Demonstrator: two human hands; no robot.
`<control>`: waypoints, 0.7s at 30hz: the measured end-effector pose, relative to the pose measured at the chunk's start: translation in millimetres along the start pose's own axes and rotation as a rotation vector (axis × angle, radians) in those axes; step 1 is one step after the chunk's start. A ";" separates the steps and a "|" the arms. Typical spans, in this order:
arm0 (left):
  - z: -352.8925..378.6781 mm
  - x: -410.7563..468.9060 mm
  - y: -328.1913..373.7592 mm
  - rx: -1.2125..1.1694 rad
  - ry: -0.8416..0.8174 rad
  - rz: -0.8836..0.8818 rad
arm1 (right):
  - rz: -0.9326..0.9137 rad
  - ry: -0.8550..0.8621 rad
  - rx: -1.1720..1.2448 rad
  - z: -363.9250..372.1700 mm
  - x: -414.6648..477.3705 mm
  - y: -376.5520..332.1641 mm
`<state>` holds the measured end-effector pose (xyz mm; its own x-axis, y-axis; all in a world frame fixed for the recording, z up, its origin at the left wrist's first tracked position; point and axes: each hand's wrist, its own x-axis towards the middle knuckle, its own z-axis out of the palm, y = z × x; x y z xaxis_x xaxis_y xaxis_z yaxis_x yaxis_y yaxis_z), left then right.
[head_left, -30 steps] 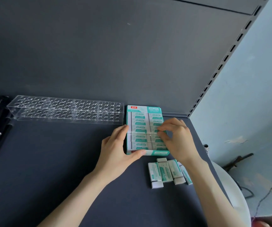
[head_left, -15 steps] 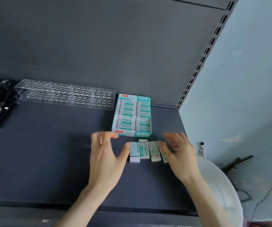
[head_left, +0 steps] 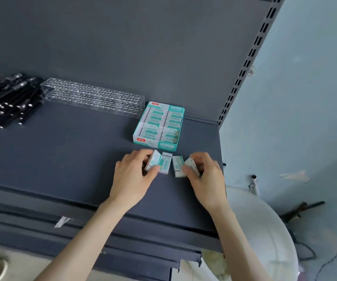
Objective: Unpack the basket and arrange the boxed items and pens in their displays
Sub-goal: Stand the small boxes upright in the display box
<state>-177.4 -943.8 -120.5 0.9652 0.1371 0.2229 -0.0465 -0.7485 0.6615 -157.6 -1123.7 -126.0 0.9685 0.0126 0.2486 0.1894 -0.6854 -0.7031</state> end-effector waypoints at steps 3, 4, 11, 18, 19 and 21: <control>-3.2 -2.1 0.6 -0.131 0.015 -0.036 | 0.039 0.018 0.151 -0.8 -0.9 1.9; -4.4 -2.8 0.0 -0.164 0.034 -0.058 | 0.073 0.035 0.229 -2.0 -1.5 1.5; -10.4 -8.1 5.8 -0.622 0.027 -0.081 | 0.104 -0.004 0.636 -11.0 -4.3 -13.1; -23.6 21.0 7.5 -0.865 -0.210 -0.192 | 0.106 -0.251 0.880 -7.2 15.4 -38.3; -24.9 27.0 4.0 -0.865 -0.241 -0.187 | 0.107 -0.277 0.896 -6.2 19.6 -40.9; -29.0 38.7 -2.5 -0.879 -0.276 -0.180 | 0.101 -0.288 0.899 -1.3 28.7 -46.6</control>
<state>-147.4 -917.7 -92.7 0.9985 -0.0398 -0.0385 0.0402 0.0428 0.9983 -138.8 -1092.3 -85.2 0.9671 0.2449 0.0689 0.0397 0.1223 -0.9917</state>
